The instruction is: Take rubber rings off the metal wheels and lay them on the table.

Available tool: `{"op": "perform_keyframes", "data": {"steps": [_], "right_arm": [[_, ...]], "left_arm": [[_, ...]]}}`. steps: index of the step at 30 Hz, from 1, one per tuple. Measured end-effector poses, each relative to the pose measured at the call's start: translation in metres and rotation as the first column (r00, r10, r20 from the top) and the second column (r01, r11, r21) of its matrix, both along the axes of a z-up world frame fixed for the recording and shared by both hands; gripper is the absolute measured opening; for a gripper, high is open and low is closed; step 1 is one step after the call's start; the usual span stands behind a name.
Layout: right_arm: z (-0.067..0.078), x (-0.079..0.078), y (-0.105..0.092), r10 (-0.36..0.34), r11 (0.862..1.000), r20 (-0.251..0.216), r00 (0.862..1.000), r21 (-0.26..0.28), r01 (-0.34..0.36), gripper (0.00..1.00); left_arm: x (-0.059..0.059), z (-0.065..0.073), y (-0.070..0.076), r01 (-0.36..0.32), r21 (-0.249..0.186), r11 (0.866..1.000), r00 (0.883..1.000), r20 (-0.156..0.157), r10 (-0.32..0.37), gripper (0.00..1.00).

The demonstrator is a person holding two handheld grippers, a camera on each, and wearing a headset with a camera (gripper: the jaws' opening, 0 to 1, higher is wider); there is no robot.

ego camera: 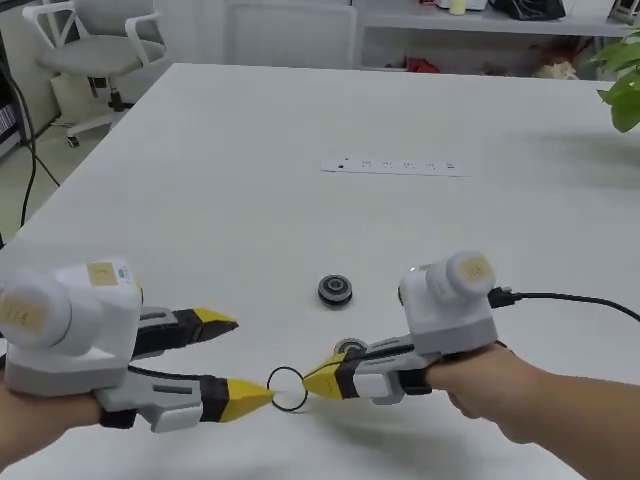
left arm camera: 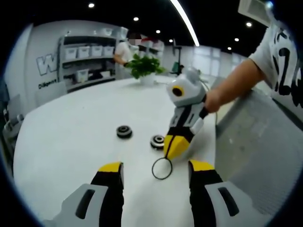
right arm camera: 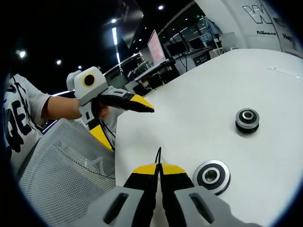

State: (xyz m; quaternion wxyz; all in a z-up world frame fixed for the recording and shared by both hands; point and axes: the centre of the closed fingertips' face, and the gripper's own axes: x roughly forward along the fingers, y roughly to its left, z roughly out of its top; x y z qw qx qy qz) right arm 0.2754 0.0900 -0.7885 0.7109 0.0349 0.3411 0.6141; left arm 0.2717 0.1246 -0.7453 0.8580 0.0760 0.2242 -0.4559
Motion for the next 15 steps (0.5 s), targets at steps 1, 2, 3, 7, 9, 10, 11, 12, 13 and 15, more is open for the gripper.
{"op": "perform_keyframes", "data": {"steps": [1,2,3,7,9,10,11,12,13,15], "right_arm": [[-0.0001,0.0,-0.0003,0.003,1.0,0.007,1.0,-0.003,-0.003,0.0],[-0.0002,-0.0002,-0.0005,0.006,1.0,0.012,1.0,-0.005,-0.006,0.0],[-0.0002,-0.0002,-0.0006,0.007,1.0,0.016,1.0,-0.008,-0.007,0.0],[-0.0002,-0.0001,-0.0012,0.011,1.0,0.026,1.0,-0.013,-0.011,0.02],[-0.0008,-0.0011,-0.0015,0.016,1.0,0.033,0.999,-0.02,-0.015,0.04],[-0.0009,-0.0018,-0.0015,0.019,1.0,0.035,0.999,-0.022,-0.018,0.05],[-0.0007,-0.0024,-0.0014,0.023,0.999,0.039,0.999,-0.025,-0.022,0.06],[-0.0007,-0.0028,-0.0013,0.026,0.999,0.043,0.999,-0.027,-0.025,0.07],[-0.0007,-0.0032,-0.0012,0.028,0.999,0.046,0.999,-0.029,-0.027,0.08],[-0.0008,-0.0035,-0.0012,0.033,0.999,0.054,0.998,-0.033,-0.032,0.1]], "left_arm": [[0.0001,-0.0006,-0.0001,0.001,0.0,1.0,1.0,-0.002,-0.001,0.56],[0.0,-0.0004,-0.0006,0.002,0.001,1.0,1.0,-0.001,-0.002,0.56],[0.0001,-0.0004,-0.0009,0.003,0.002,1.0,1.0,-0.001,-0.003,0.56],[-0.0003,0.0008,-0.0023,0.008,0.005,1.0,1.0,-0.001,-0.008,0.56],[-0.0007,0.0009,-0.0025,0.009,0.007,1.0,1.0,-0.002,-0.009,0.56],[-0.0008,0.0008,-0.0025,0.01,0.008,1.0,1.0,-0.002,-0.01,0.56],[-0.0009,0.0009,-0.0026,0.01,0.008,1.0,1.0,-0.002,-0.01,0.56],[-0.0012,0.0009,-0.0029,0.01,0.007,1.0,1.0,-0.003,-0.01,0.56],[-0.0014,0.0009,-0.0031,0.011,0.007,1.0,1.0,-0.004,-0.01,0.56],[-0.0022,0.0006,-0.0036,0.014,0.011,1.0,1.0,-0.004,-0.014,0.56]]}}
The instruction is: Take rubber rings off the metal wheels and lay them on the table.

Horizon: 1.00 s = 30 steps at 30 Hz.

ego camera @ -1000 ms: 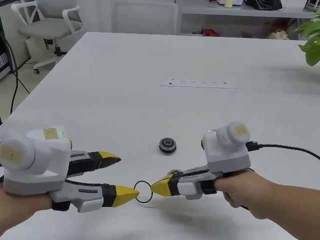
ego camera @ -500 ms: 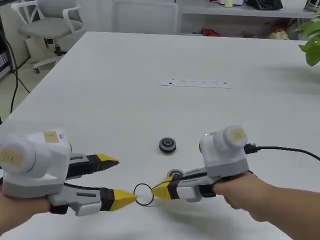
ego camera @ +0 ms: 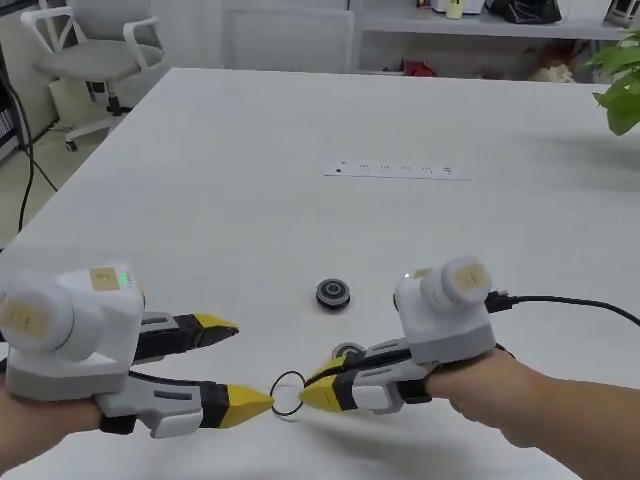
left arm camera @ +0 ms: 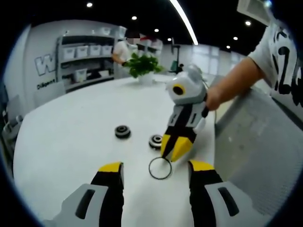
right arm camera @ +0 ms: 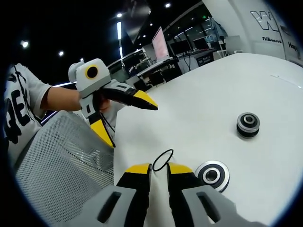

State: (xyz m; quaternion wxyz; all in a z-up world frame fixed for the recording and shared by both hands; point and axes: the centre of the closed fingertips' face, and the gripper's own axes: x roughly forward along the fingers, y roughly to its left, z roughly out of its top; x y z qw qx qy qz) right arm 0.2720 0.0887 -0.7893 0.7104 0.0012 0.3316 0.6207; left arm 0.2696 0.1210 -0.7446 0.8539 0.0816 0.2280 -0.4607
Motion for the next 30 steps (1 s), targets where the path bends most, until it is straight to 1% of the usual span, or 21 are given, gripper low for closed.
{"op": "perform_keyframes", "data": {"steps": [5,9,12,18,25,30], "right_arm": [[0.002,0.0,0.0,0.005,1.0,0.025,1.0,-0.006,-0.005,0.16],[0.004,0.002,-0.001,0.002,1.0,0.036,0.999,-0.006,-0.002,0.18],[0.005,0.003,-0.003,0.003,1.0,0.053,0.999,-0.011,-0.003,0.21],[0.011,0.004,-0.006,0.008,1.0,0.075,0.997,-0.007,-0.007,0.23],[0.017,0.009,-0.011,-0.003,1.0,0.103,0.995,-0.002,0.003,0.26],[0.021,0.013,-0.018,-0.016,1.0,0.113,0.993,0.005,0.015,0.27]], "left_arm": [[0.0,0.001,0.0,0.002,0.0,1.0,1.0,-0.001,-0.002,0.56],[0.001,0.001,0.0,0.0,-0.001,1.0,1.0,0.001,0.0,0.56],[0.001,0.002,-0.001,-0.001,-0.002,1.0,1.0,0.001,0.001,0.56],[0.002,0.004,-0.003,0.006,-0.005,1.0,1.0,0.005,-0.006,0.56],[0.008,0.006,-0.007,0.015,-0.005,1.0,1.0,0.012,-0.015,0.55],[0.012,0.008,-0.01,0.023,-0.003,1.0,1.0,0.016,-0.023,0.55]]}}
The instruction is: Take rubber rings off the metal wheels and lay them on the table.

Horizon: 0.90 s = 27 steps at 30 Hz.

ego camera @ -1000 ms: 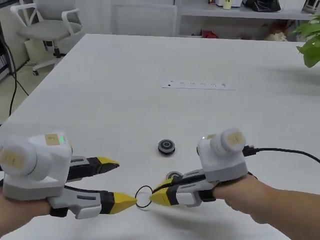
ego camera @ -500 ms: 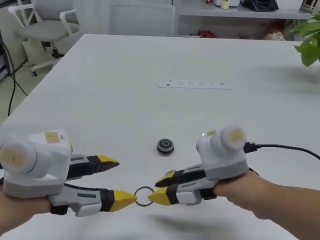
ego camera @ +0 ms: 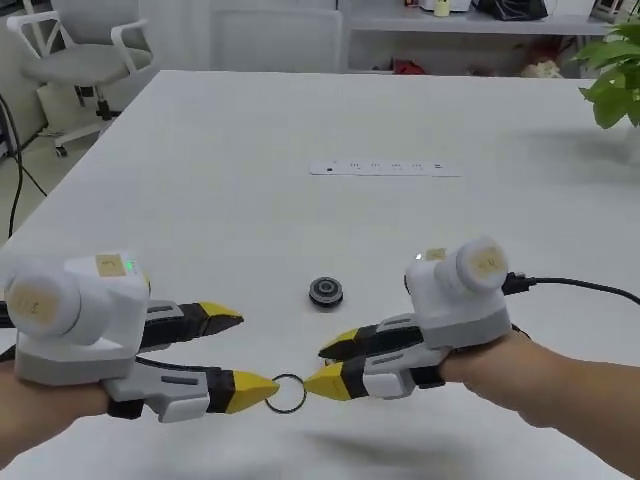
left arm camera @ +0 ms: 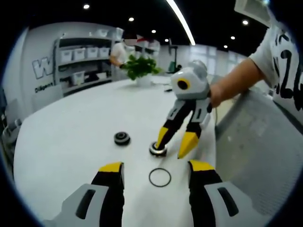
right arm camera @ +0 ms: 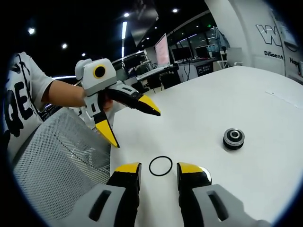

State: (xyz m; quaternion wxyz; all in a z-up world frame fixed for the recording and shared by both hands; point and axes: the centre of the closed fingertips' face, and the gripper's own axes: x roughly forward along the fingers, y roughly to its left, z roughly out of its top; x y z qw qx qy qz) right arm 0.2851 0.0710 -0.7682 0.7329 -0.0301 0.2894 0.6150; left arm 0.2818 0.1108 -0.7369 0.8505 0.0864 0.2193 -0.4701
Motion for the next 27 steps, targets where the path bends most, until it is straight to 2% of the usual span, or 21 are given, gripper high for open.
{"op": "perform_keyframes", "data": {"steps": [11,27], "right_arm": [[0.005,0.011,-0.016,-0.04,0.999,0.023,0.999,0.008,0.039,0.3],[0.005,0.026,-0.039,-0.089,0.996,0.035,0.995,0.007,0.089,0.31]], "left_arm": [[0.009,0.004,-0.011,0.018,-0.001,1.0,1.0,0.009,-0.018,0.55],[0.018,0.004,-0.025,0.042,0.006,0.999,0.999,0.011,-0.042,0.53]]}}
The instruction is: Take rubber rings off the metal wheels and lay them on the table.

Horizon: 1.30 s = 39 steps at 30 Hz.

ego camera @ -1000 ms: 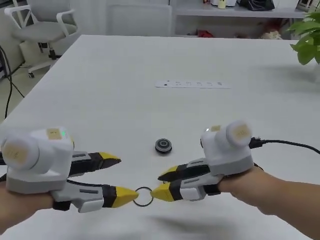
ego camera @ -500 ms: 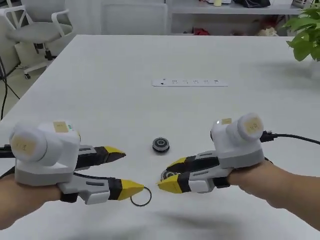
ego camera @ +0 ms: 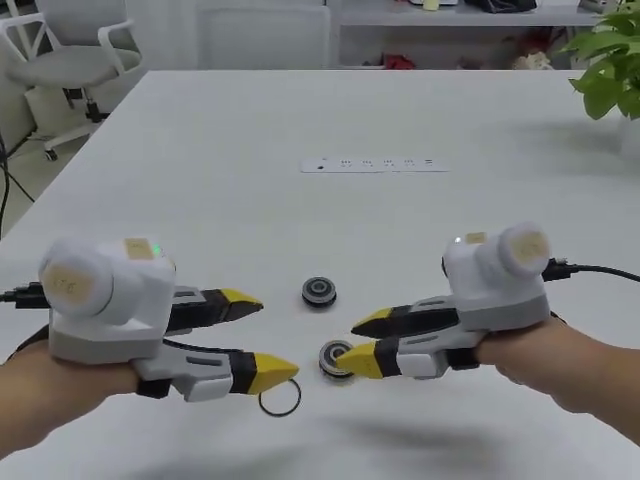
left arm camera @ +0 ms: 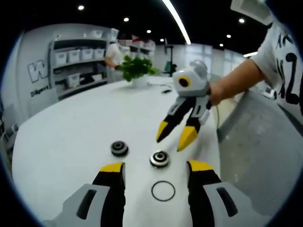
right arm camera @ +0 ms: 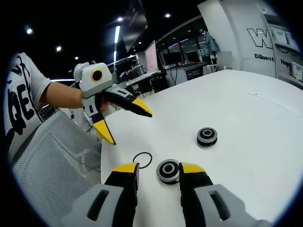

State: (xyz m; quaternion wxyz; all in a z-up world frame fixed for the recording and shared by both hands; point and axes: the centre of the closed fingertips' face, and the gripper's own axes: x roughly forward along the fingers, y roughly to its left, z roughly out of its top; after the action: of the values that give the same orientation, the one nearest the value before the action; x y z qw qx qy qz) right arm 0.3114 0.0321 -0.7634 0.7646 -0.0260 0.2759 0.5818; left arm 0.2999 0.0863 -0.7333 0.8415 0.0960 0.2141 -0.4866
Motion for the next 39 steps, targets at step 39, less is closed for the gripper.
{"op": "perform_keyframes", "data": {"steps": [39], "right_arm": [[-0.032,0.005,-0.017,0.001,0.998,0.012,1.0,-0.063,0.0,0.28]], "left_arm": [[0.016,-0.028,-0.031,0.057,0.037,0.998,0.998,-0.036,-0.056,0.49]]}}
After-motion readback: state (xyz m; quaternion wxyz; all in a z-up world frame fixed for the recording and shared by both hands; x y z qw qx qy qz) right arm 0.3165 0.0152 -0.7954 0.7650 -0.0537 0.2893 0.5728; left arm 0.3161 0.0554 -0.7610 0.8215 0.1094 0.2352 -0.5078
